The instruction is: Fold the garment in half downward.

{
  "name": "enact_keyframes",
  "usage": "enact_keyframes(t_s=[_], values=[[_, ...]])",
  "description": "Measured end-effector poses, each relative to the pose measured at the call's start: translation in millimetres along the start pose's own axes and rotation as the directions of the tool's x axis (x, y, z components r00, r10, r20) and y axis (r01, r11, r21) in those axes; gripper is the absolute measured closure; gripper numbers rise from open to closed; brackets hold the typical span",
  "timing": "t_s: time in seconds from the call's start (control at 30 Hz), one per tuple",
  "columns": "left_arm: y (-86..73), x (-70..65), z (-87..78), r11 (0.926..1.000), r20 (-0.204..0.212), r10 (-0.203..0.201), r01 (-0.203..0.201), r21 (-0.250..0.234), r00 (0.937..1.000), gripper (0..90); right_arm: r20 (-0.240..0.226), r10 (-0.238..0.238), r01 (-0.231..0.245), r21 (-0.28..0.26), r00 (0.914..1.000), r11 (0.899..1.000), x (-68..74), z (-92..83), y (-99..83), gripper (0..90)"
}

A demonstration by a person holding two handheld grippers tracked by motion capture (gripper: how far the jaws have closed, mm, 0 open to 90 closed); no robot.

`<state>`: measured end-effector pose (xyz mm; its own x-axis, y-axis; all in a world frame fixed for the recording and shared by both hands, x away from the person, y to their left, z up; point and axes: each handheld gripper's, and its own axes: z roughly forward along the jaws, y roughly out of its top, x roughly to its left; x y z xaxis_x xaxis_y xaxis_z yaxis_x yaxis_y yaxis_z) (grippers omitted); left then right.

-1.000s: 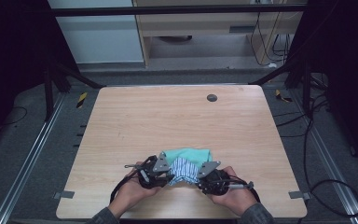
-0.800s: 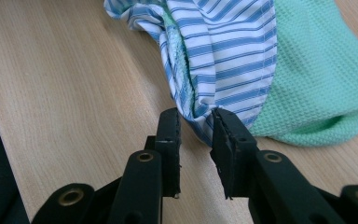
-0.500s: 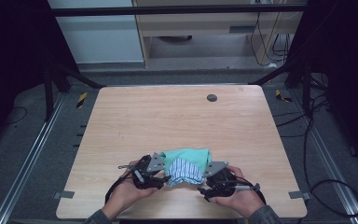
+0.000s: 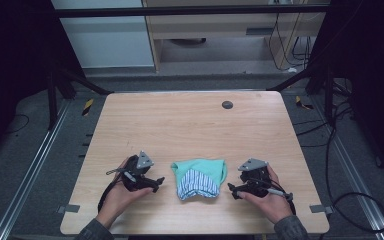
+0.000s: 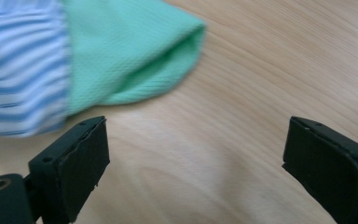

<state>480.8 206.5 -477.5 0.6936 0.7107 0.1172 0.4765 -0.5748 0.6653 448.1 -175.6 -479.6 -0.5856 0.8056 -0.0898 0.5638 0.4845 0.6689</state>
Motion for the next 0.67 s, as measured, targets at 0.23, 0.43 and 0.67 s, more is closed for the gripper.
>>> enact_keyframes(t_s=[0.23, 0.43, 0.67], values=[[-21.0, 29.2, 9.5, 0.9967, -0.069, -0.08, 0.081, 0.004, 0.9944, 6.9, 0.074, 0.106, -0.104, -0.021, 0.9916, 0.994, -23.5, 17.7, -6.8, 6.7], [-29.9, 39.0, 16.3, 0.9899, -0.053, -0.14, 0.138, -0.033, 0.9888, 3.2, 0.068, 0.202, -0.199, -0.052, 0.977, 0.979, -35.3, 32.9, -14.1, 3.9], [-33.7, 42.0, 18.2, 0.9841, -0.032, -0.172, 0.17, -0.052, 0.9847, 0.8, 0.109, 0.252, -0.245, -0.073, 0.9615, 0.967, -39.1, 37.7, -13.0, 0.2]])
